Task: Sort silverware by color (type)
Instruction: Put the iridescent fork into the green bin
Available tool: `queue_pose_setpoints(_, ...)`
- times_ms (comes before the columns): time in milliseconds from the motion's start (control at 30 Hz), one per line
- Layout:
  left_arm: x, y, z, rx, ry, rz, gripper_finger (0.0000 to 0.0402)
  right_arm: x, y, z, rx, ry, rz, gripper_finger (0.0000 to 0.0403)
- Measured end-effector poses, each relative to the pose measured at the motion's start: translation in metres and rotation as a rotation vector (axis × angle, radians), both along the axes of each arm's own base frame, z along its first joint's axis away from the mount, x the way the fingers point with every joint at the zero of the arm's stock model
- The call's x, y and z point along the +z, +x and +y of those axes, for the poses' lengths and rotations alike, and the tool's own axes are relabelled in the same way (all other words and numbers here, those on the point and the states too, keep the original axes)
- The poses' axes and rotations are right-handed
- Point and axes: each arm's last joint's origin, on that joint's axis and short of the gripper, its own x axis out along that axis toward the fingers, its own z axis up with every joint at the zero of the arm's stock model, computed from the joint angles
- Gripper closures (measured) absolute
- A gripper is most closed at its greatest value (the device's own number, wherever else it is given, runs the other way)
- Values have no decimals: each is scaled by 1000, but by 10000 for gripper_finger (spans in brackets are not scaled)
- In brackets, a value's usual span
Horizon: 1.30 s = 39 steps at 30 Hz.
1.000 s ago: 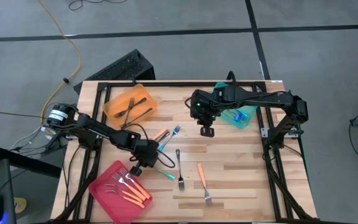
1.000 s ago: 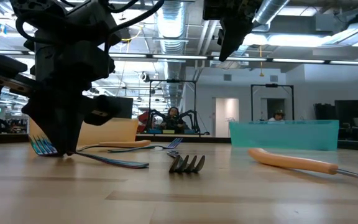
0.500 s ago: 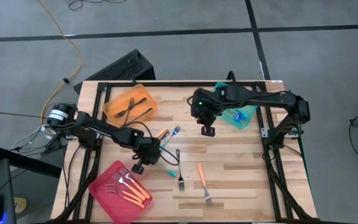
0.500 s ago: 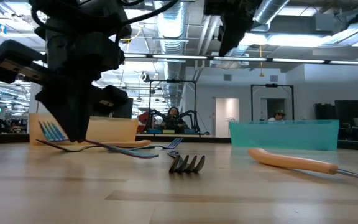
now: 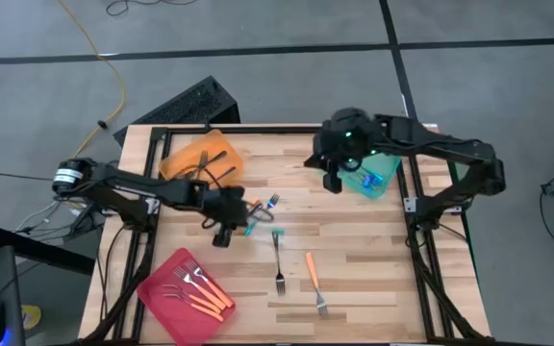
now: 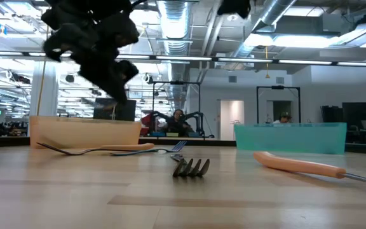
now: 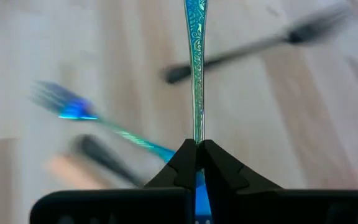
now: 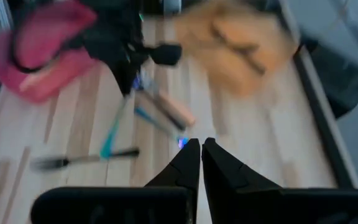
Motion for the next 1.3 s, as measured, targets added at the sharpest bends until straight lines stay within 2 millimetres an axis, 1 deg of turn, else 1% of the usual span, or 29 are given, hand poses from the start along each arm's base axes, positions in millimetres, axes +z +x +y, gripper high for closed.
queue_pose_setpoints(200,33,-12,26,202,84,-171,401,26,-10,0,10,-67,-191,359)
queue_pose_setpoints(300,56,-21,41,288,86,-308,401,32,-11,0,18,-92,-237,359)
queue_pose_setpoints(400,80,-32,51,369,30,-471,401,33,-10,0,22,-103,-252,359)
queue_pose_setpoints(533,109,-50,57,440,-13,-672,401,33,-10,-2,19,-108,-252,359)
queue_pose_setpoints(667,132,-64,57,440,-19,-843,401,35,-10,-6,-7,-102,-273,359)
queue_pose_setpoints(767,142,-72,57,472,-6,-920,401,38,-10,-12,-42,-87,-306,357)
queue_pose_setpoints(867,148,-75,58,511,30,-972,401,38,-1,-17,-57,-79,-356,346)
queue_pose_setpoints(933,150,-73,59,512,48,-993,401,34,9,-19,-25,-65,-375,331)
queue_pose_setpoints(1000,151,-70,59,506,51,-1024,401,32,22,-20,23,-50,-418,312)
queue_pose_setpoints(1200,155,-64,60,475,40,-1087,401,13,60,-26,120,20,-492,237)
queue_pose_setpoints(1300,155,-63,61,475,39,-1090,401,10,73,-29,132,52,-553,206)
